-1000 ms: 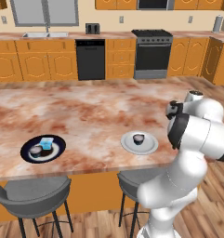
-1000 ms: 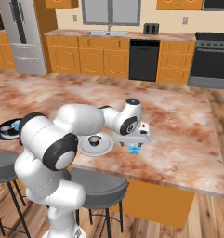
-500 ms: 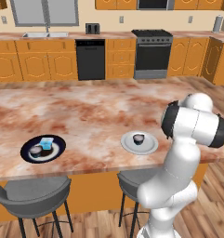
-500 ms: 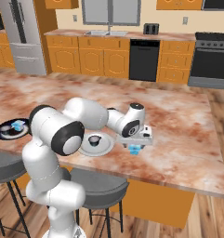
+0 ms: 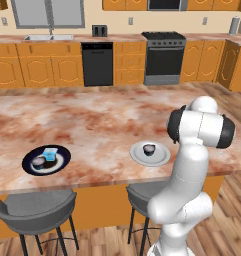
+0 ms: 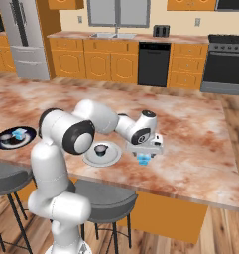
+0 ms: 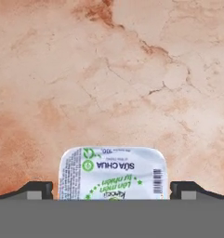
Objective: Place two yogurt containers on each plate.
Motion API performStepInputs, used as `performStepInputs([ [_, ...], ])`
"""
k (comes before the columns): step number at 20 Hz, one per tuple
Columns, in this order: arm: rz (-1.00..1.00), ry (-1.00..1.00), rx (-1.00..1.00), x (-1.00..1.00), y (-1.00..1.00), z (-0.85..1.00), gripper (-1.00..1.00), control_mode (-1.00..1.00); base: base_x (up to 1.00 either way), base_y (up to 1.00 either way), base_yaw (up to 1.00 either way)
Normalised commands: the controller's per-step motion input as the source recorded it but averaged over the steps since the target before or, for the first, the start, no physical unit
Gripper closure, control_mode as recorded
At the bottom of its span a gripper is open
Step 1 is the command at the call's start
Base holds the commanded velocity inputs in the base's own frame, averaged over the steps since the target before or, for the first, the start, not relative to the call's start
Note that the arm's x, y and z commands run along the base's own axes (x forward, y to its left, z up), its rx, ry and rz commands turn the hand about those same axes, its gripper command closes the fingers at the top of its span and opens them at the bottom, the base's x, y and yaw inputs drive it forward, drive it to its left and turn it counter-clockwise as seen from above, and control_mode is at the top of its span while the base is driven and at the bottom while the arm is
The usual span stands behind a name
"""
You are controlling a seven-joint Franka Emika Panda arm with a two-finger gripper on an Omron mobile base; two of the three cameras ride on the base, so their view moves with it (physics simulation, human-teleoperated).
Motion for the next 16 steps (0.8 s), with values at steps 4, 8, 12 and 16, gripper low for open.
performStepInputs([
  [4,-0.01,0.01,0.03,0.03,-0.12,-0.19,-1.00,-1.00,0.00,0.00,0.00],
  [8,-0.04,0.05,0.01,0.00,-0.01,-0.20,-1.00,-1.00,0.00,0.00,0.00],
  [12,-0.03,0.04,0.00,0.00,0.00,-0.22,-1.00,-1.00,0.00,0.00,0.00],
  [16,-0.03,0.00,0.00,0.00,0.01,-0.08,-1.00,-1.00,0.00,0.00,0.00],
])
